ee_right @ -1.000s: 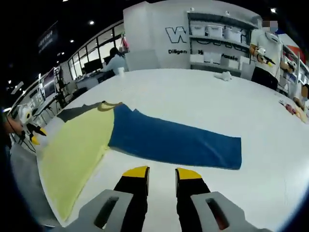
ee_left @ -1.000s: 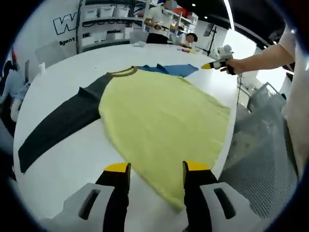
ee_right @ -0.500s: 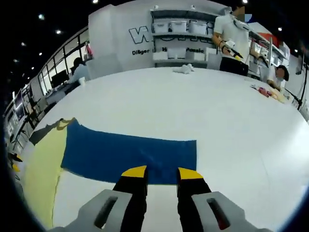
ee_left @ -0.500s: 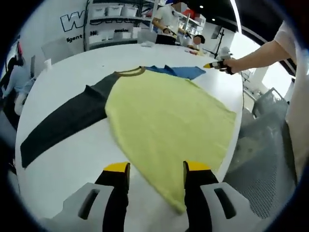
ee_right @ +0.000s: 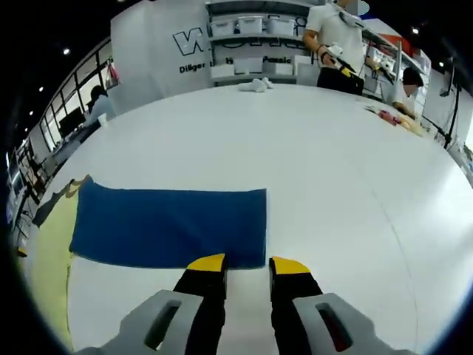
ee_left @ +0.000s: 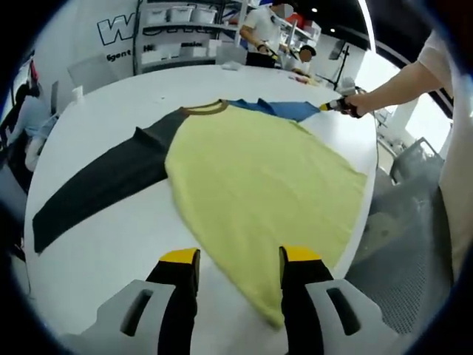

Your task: Fold the garment on the visible template until the final outline fits inside the template.

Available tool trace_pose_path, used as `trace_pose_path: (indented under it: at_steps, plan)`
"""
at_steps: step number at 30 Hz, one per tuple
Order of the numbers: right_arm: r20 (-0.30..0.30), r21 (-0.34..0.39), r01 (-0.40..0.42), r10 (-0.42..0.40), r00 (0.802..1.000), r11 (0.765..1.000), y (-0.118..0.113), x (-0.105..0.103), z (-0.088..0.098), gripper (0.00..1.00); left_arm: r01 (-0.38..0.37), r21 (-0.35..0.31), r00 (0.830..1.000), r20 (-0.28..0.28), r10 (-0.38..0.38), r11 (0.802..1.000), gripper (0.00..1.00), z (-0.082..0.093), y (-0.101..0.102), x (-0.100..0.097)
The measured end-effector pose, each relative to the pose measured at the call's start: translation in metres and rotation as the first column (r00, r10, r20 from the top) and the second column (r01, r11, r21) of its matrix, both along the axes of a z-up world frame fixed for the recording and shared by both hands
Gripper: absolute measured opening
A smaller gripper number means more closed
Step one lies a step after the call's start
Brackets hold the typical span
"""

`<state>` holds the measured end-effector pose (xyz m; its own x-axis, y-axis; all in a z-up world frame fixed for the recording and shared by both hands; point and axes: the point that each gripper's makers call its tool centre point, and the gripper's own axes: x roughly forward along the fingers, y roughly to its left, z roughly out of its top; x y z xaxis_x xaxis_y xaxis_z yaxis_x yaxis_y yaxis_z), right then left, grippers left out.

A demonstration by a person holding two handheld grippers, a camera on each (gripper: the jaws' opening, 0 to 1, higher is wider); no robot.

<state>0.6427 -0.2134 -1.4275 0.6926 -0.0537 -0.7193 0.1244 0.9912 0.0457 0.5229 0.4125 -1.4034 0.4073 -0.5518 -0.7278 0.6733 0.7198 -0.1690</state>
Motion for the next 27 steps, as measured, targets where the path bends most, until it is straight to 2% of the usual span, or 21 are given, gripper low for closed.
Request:
trace_pose_path:
  at_steps: [4,9,13,16,20,24,27]
  plan:
    - [-0.005,0.012,0.012,-0.012,1.000,1.000,-0.002,0.000,-0.004,0.15,-0.004,0.008,1.000,0.000,0.004,1.000,0.45,0.000,0.001,-0.001]
    - [0.013,-0.021,-0.019,0.019,1.000,1.000,0.002,0.003,-0.001,0.06,-0.014,0.015,1.000,-0.002,0.014,1.000,0.44,-0.001,0.004,-0.003]
    - [0.017,-0.021,-0.009,0.009,1.000,1.000,-0.001,0.003,0.001,0.00,-0.021,0.016,1.000,0.001,0.021,1.000,0.44,0.001,0.004,-0.003]
    - [0.026,-0.037,-0.015,0.016,1.000,0.999,-0.004,0.002,0.005,0.00,-0.025,0.015,1.000,0.004,0.024,1.000,0.43,0.002,0.004,-0.003]
    - [0.066,-0.056,-0.022,0.026,0.998,0.998,-0.003,0.004,0.020,0.00,-0.026,0.011,1.000,0.012,0.026,1.000,0.42,0.004,0.004,-0.002]
    - [0.154,-0.074,-0.043,0.054,0.987,0.996,0.009,0.016,0.047,0.00,-0.027,0.004,0.999,0.021,0.027,1.000,0.42,0.005,0.004,-0.001]
    - [0.219,-0.090,-0.073,0.091,0.971,0.993,0.026,0.025,0.070,0.00,-0.025,-0.004,0.999,0.029,0.025,1.000,0.42,0.007,0.004,-0.001]
